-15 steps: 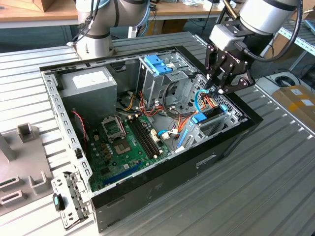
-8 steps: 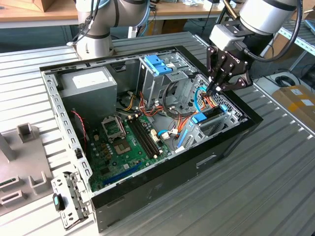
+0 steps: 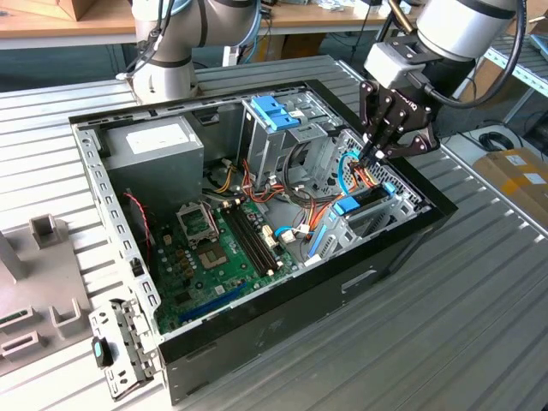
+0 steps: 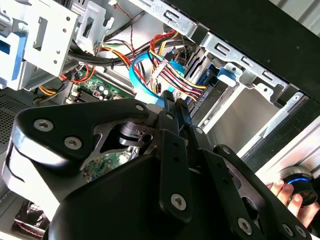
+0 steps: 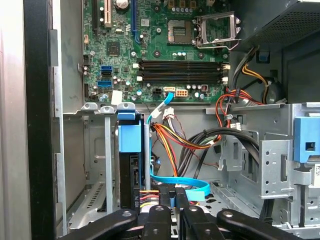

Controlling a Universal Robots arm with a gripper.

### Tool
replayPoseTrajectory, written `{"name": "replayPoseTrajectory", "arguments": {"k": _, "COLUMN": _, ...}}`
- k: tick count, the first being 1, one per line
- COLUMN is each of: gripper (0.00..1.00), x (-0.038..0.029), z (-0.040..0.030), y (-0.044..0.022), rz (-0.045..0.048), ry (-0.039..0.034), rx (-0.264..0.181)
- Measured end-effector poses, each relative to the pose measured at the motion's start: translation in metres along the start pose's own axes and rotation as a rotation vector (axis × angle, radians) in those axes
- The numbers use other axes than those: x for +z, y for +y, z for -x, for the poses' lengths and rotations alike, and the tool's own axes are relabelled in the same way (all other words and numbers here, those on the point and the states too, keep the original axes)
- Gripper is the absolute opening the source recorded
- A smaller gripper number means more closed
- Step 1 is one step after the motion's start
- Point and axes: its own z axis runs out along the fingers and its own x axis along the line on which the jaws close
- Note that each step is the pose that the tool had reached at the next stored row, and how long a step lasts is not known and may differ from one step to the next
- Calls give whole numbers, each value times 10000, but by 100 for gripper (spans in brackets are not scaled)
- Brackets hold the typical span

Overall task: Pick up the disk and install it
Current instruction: 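Insert the second disk wire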

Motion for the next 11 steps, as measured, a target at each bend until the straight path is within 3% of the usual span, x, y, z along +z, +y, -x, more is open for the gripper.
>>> {"name": "replayPoseTrajectory", "arguments": {"k": 3, "gripper": 16, "x": -6, "z": -60, "y": 11, "rz": 0, "ry": 1, "rx": 0}}
{"name": "replayPoseTrajectory", "arguments": {"k": 8, "gripper": 16, "x": 4, "z": -240, "y": 21, "rz": 0, "ry": 3, "rx": 0}}
{"name": "replayPoseTrajectory", "arguments": {"k": 11, "gripper": 16, "x": 35, "z": -269, "y": 25, "rz": 0, "ry": 0, "rx": -1}}
